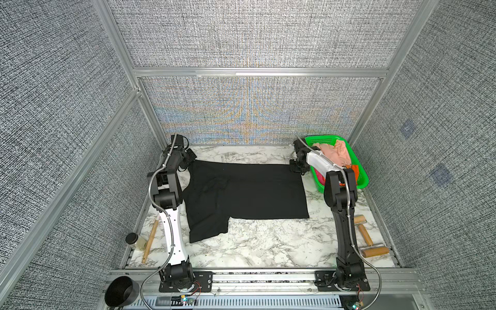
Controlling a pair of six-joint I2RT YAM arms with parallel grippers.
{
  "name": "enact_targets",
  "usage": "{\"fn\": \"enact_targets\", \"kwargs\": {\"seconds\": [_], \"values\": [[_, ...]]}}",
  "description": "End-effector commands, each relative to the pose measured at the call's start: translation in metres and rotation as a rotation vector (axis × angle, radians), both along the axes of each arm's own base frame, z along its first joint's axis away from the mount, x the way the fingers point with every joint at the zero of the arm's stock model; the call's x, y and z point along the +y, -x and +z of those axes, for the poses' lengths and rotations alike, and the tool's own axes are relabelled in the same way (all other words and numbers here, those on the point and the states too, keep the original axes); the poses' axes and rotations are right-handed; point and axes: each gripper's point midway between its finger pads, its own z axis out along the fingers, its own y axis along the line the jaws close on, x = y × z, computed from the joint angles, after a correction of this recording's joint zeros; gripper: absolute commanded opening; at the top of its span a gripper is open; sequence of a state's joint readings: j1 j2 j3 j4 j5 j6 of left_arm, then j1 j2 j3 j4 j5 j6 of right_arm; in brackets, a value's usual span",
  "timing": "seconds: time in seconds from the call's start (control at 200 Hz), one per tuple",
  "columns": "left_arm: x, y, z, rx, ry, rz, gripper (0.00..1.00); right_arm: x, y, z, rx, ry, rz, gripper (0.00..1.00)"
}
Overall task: Fold and stack t-shirts
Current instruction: Move the T-shirt to the top-center of the table.
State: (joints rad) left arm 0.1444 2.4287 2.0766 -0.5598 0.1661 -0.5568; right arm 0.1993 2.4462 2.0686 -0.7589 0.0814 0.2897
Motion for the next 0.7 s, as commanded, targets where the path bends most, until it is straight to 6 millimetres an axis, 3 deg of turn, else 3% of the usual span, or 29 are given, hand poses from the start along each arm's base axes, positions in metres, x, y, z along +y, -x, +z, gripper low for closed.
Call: {"fn": "enact_targets", "kwargs": {"seconds": [0.0,0.08,0.185,0.39,0.53,0.63,0.695], "values": [[-0.004,-0.001,0.0,0.007,0.019,-0.032,0.07,-0.006,0.011,-0.009,0.07,0.005,-0.045,0.38],[-0.005,0.003,0.004,0.0,0.024,-0.032,0.14,-0.004,0.01,-0.004,0.058,-0.004,-0.035,0.38],[-0.005,0.011,0.015,-0.017,0.014,-0.027,0.3,-0.002,0.005,0.008,0.022,-0.014,-0.016,0.38],[0.004,0.022,0.054,-0.064,-0.052,0.001,0.74,0.016,-0.009,0.069,-0.126,-0.086,0.018,0.42],[0.004,0.037,0.085,-0.105,-0.089,0.017,0.78,0.033,-0.01,0.105,-0.203,-0.144,0.041,0.43],[-0.002,0.067,0.092,-0.082,-0.13,0.038,0.82,0.036,0.005,0.122,-0.213,-0.164,0.035,0.43],[-0.008,0.095,0.093,-0.066,-0.154,0.056,0.86,0.036,0.026,0.124,-0.2,-0.179,0.016,0.43]]}}
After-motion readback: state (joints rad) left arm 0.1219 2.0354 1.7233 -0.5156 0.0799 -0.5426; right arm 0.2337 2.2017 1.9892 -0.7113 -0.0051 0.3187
